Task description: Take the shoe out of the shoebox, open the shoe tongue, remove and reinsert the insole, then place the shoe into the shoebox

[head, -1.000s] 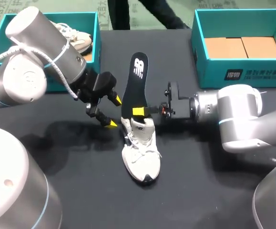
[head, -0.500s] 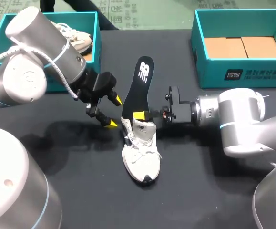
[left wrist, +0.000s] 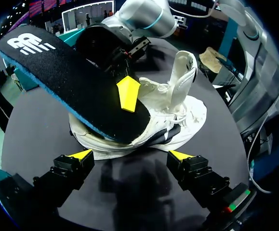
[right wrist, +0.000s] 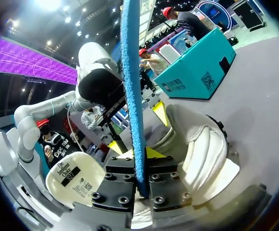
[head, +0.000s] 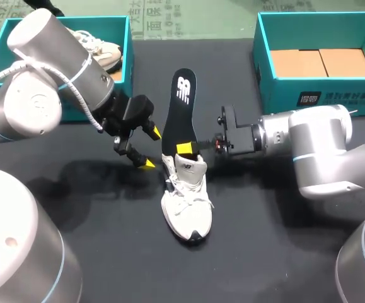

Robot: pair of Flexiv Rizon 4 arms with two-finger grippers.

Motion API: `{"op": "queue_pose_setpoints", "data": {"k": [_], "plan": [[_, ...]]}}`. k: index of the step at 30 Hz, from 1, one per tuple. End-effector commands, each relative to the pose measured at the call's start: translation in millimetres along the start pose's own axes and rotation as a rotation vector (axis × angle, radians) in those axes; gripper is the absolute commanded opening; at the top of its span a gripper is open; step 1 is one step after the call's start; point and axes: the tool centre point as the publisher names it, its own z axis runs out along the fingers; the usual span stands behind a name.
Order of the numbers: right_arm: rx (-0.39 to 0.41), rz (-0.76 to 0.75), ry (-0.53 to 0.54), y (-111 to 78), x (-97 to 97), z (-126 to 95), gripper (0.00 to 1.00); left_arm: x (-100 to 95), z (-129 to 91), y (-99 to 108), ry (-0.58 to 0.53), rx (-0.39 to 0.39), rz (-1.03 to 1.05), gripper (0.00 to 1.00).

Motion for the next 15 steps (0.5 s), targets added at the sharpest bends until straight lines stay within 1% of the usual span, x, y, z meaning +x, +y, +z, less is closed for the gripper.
{"op": "queue_pose_setpoints", "data": {"k": [1, 7, 11, 15], "plan": [[0.041, 0.018, 0.004, -0.7, -5.3, -1.4, 0.00, 0.5, -0.1, 0.0, 0.000, -0.001, 0.000, 1.00], [0.086, 0.046, -0.009, -4.2, -5.3, -5.0, 0.00, 0.5, -0.1, 0.0, 0.000, -0.001, 0.000, 1.00], [0.097, 0.063, -0.025, -8.4, -6.6, -6.8, 0.00, 0.5, -0.1, 0.0, 0.000, -0.001, 0.000, 1.00], [0.100, 0.084, -0.034, -16.7, -6.9, -8.2, 0.00, 0.5, -0.1, 0.0, 0.000, -0.001, 0.000, 1.00]]}}
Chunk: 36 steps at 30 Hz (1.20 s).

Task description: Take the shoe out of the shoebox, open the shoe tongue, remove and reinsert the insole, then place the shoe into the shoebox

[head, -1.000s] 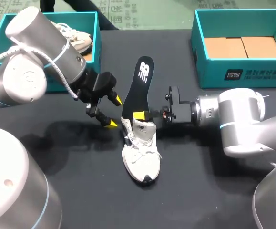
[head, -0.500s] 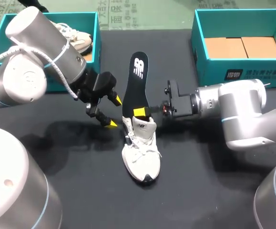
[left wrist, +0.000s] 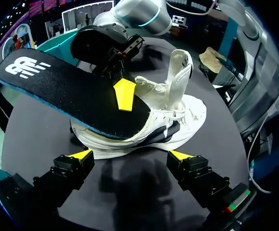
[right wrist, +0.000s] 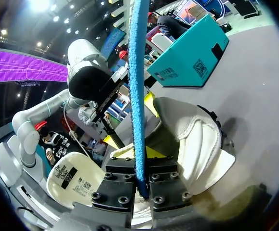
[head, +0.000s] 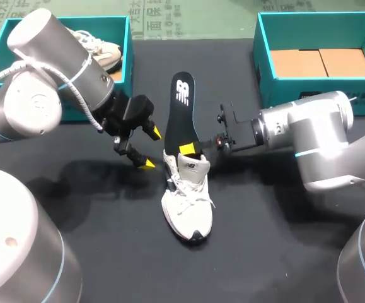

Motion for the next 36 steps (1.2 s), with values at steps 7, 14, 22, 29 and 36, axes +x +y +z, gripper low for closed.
{"op": "queue_pose_setpoints", "data": {"k": [7, 14, 22, 29, 36], "plan": [[0.034, 0.034, 0.010, -19.8, 0.6, 7.1, 0.00, 0.5, -0.1, -0.1, 0.000, -0.001, 0.000, 1.00], [0.076, 0.057, 0.023, -24.7, 1.6, 12.9, 0.00, 0.5, -0.1, -0.1, 0.000, -0.001, 0.000, 1.00], [0.065, 0.045, 0.032, -20.7, 3.4, 10.8, 0.00, 0.5, -0.1, -0.1, 0.000, -0.001, 0.000, 1.00], [0.055, 0.014, 0.055, -12.9, 4.1, 10.9, 0.00, 0.5, -0.1, -0.1, 0.000, -0.001, 0.000, 1.00], [0.059, 0.000, 0.065, -6.8, 4.9, 13.1, 0.16, 0.5, -0.1, -0.1, 0.000, -0.001, 0.000, 1.00]]}}
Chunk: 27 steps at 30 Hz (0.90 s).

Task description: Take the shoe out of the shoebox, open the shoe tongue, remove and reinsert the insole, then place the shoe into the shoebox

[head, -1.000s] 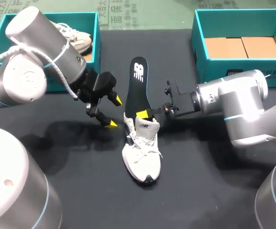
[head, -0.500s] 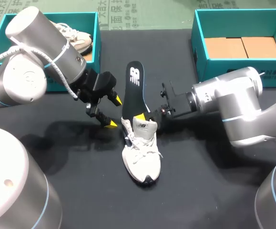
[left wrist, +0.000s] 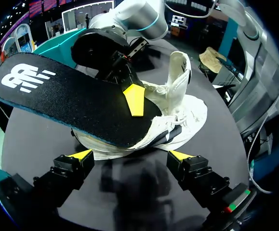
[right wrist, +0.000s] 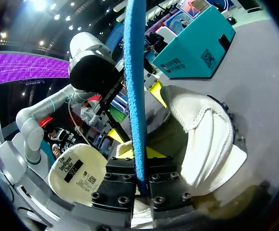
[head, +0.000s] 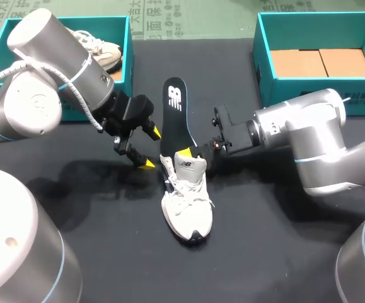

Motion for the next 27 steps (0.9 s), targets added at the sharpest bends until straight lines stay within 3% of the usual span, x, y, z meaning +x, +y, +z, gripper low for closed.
{"op": "queue_pose_setpoints", "data": {"k": [1, 11, 27], "plan": [[0.005, -0.004, 0.002, 2.6, -3.1, 2.8, 0.16, 0.5, -0.1, 0.0, 0.000, -0.001, 0.000, 1.00], [0.000, -0.031, 0.002, 9.3, -1.3, 2.8, 0.20, 0.5, -0.1, 0.0, 0.000, -0.001, 0.000, 1.00], [0.001, -0.064, -0.005, 22.9, 1.6, 0.8, 0.38, 0.5, -0.1, 0.0, 0.000, -0.001, 0.000, 1.00]]}}
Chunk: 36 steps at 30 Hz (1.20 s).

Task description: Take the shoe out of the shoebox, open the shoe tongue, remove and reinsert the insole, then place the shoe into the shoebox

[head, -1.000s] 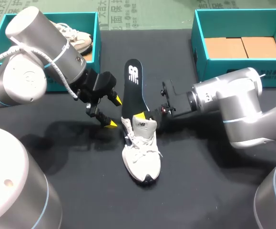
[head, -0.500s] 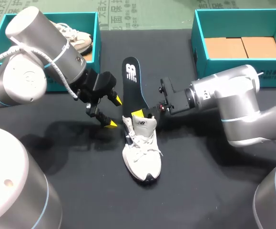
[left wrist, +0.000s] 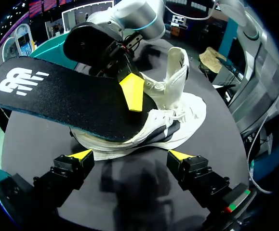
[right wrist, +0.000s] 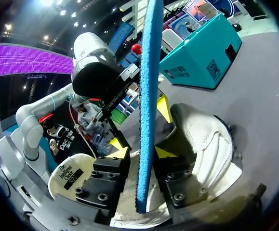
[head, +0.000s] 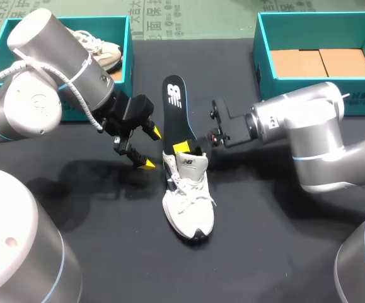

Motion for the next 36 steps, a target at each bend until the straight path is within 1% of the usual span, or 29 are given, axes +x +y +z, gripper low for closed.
{"op": "queue_pose_setpoints", "data": {"k": [1, 12, 22, 25, 26, 27, 28, 29, 36], "plan": [[0.011, -0.004, -0.001, 5.7, -1.6, 0.9, 0.38, 0.5, -0.1, 0.0, 0.000, -0.001, 0.000, 1.00], [0.014, -0.045, 0.006, 23.6, -2.8, -1.0, 0.37, 0.5, -0.1, 0.0, 0.000, -0.001, 0.000, 1.00], [-0.014, -0.053, 0.011, 31.6, -7.7, -2.9, 0.35, 0.5, -0.1, 0.0, 0.000, -0.001, 0.000, 1.00], [-0.017, -0.054, 0.013, 31.5, -7.9, -3.1, 0.31, 0.5, -0.1, 0.0, 0.000, -0.001, 0.000, 1.00], [-0.018, -0.053, 0.013, 30.9, -8.1, -3.4, 0.27, 0.5, -0.1, 0.0, 0.000, -0.001, 0.000, 1.00], [-0.021, -0.051, 0.013, 30.0, -8.1, -3.8, 0.19, 0.5, -0.1, 0.0, 0.000, -0.001, 0.000, 1.00], [-0.023, -0.049, 0.014, 29.3, -8.2, -4.2, 0.05, 0.5, -0.1, 0.0, 0.000, -0.001, 0.000, 1.00], [-0.023, -0.046, 0.014, 28.6, -8.3, -4.4, 0.00, 0.5, -0.1, 0.0, 0.000, -0.001, 0.000, 1.00], [-0.009, -0.025, 0.027, 22.7, -9.4, -4.0, 0.00, 0.5, -0.1, 0.0, 0.000, -0.001, 0.000, 1.00]]}}
